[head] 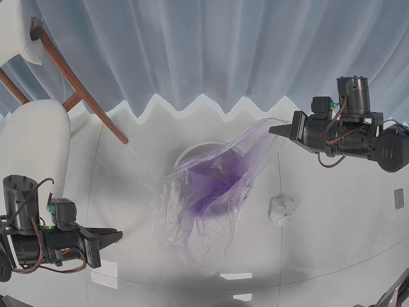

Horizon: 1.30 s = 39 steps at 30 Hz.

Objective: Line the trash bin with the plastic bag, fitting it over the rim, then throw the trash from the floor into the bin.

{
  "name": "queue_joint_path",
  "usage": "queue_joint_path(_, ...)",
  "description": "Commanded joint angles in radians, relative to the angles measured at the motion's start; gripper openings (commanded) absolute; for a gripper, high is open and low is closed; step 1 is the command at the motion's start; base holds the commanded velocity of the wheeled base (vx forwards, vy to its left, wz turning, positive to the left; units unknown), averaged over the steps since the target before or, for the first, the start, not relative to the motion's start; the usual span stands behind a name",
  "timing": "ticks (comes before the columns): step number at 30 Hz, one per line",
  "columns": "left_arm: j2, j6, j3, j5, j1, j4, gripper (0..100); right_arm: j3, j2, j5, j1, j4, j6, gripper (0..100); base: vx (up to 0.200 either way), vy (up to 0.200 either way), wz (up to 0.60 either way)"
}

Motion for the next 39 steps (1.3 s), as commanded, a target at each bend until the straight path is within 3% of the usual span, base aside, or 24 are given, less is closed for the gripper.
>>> queue_joint_path(1,0.067,-0.002,-0.040,-0.005,-0.024,-0.005,100,-0.003,0.011,-0.002,0.003,-0.003,0.001,0,0.000,0.000,0.00)
queue_joint_path(11,0.347,0.001,-0.175,-0.007,-0.045,-0.042,100,-0.020,0.014,-0.004,0.003,-0.003,-0.001,0,0.000,0.000,0.00)
queue_joint_path(17,0.528,0.000,-0.275,-0.004,-0.045,-0.174,100,-0.019,0.011,-0.004,0.004,-0.001,-0.003,0,0.000,0.000,0.00)
queue_joint_path(19,0.627,-0.009,-0.348,0.002,-0.047,-0.289,100,-0.019,0.011,-0.004,0.004,-0.001,-0.003,0,0.000,0.000,0.00)
queue_joint_path(21,0.636,-0.009,-0.359,0.002,-0.048,-0.300,100,-0.017,0.011,-0.004,0.004,-0.001,-0.001,0,0.000,0.000,0.00)
queue_joint_path(22,0.636,-0.009,-0.359,0.002,-0.048,-0.300,0,-0.017,0.011,-0.004,0.004,-0.001,-0.001,0,0.000,0.000,0.00)
queue_joint_path(26,0.645,-0.019,-0.364,-0.001,-0.076,-0.283,0,-0.014,0.017,-0.004,0.003,-0.003,-0.001,0,0.000,0.000,0.00)
queue_joint_path(31,0.605,-0.189,-0.370,0.002,-0.131,-0.283,0,-0.005,0.029,-0.002,0.003,-0.009,-0.003,0,0.000,0.000,0.00)
queue_joint_path(33,0.594,-0.210,-0.379,0.004,-0.131,-0.283,0,-0.011,0.037,-0.002,0.001,-0.013,-0.004,0,0.000,0.000,0.00)
queue_joint_path(36,0.590,-0.213,-0.459,0.006,-0.079,-0.275,0,-0.051,0.063,0.001,-0.014,-0.033,-0.018,0,0.000,0.000,0.00)
queue_joint_path(39,0.578,-0.217,-0.574,0.002,-0.022,-0.172,0,-0.114,0.101,0.004,-0.048,-0.007,-0.033,0,0.000,0.000,0.00)
